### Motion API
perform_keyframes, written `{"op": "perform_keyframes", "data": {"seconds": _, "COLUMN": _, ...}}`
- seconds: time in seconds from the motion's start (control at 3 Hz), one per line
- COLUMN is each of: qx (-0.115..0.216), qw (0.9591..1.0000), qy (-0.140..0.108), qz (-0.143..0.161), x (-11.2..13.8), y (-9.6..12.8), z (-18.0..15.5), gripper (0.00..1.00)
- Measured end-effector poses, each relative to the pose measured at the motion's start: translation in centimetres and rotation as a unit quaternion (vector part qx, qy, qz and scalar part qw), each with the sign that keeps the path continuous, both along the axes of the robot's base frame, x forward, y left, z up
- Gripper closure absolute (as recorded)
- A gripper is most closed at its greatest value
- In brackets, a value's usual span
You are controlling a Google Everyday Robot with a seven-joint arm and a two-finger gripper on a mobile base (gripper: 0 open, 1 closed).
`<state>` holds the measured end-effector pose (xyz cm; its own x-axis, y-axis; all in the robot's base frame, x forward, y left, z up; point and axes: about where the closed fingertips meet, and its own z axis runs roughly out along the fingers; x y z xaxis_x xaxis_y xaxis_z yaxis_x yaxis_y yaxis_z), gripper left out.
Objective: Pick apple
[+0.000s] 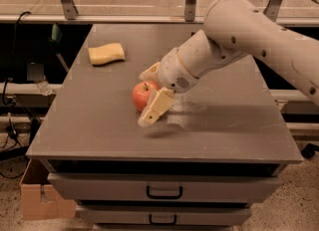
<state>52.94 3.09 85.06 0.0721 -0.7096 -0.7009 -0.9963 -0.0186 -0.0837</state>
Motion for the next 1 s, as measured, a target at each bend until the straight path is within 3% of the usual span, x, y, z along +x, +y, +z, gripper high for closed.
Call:
{"op": "perform_keyframes", "data": {"seconds": 0.67, "qx": 0.018, "qw": 0.9997, "qy": 0.015, "qz": -0.008, "x": 1.6, "y": -0.3, "z": -0.1, "gripper": 0.65}}
{"op": "perform_keyframes", "data": {"seconds": 1.0, "qx": 0.084, "qw": 0.9957, "qy": 0.033, "qz": 0.023, "x": 1.4, "y": -1.1, "z": 4.2, "gripper": 0.96}}
